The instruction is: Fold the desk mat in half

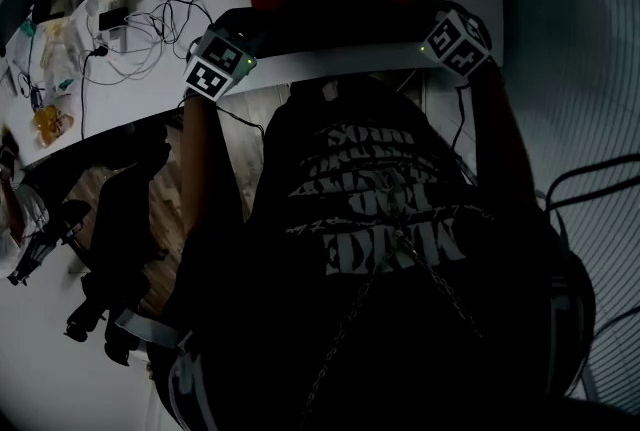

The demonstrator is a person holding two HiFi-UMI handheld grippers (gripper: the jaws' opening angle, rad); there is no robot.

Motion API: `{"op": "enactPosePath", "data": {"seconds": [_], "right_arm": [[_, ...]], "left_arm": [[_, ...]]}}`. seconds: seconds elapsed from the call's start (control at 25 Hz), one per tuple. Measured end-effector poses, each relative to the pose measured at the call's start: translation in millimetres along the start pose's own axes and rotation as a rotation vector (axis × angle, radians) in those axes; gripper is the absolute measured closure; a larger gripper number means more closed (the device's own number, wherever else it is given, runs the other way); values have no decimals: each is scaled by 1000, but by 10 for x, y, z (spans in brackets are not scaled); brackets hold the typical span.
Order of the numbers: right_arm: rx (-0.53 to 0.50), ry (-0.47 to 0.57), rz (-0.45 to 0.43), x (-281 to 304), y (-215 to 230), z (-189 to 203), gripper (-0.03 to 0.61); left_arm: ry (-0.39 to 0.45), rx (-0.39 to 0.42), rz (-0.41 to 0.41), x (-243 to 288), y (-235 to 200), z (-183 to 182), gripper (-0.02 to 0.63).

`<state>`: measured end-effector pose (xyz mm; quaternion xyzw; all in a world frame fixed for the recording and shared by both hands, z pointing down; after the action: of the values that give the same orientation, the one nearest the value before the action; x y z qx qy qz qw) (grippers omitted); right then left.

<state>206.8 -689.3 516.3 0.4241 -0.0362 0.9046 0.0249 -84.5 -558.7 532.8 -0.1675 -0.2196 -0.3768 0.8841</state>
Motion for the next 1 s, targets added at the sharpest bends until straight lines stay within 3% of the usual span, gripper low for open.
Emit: {"op": "enactPosePath", "data": {"seconds": [0.28,0.56,0.84,1.0], "right_arm": [[0,-25,56,398,393,51,565],[-2,-43,35,831,734,231,565],[-37,-71,21,1143,919,385,565],[-41,-99,45,1283,1001,405,528]], "left_arm": [[-44,-62,-112,323,-481,82,591],[-154,-139,-132,743,-898,296,591],[-260,-132,-172,1035,-1099,438,586],[-309,-153,-227,1131,-1179,542,510]]}}
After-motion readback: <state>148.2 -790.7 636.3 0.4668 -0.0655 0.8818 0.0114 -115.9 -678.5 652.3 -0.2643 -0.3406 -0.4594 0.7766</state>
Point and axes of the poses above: the fingertips, and each gripper's own axes: x forward along the fingers, y to its right, z out of its underside, the point moved 9 cm from there along -x, backward along the fingers, and after that the axes turned 12 degrees about y, right-handed, at the moved point
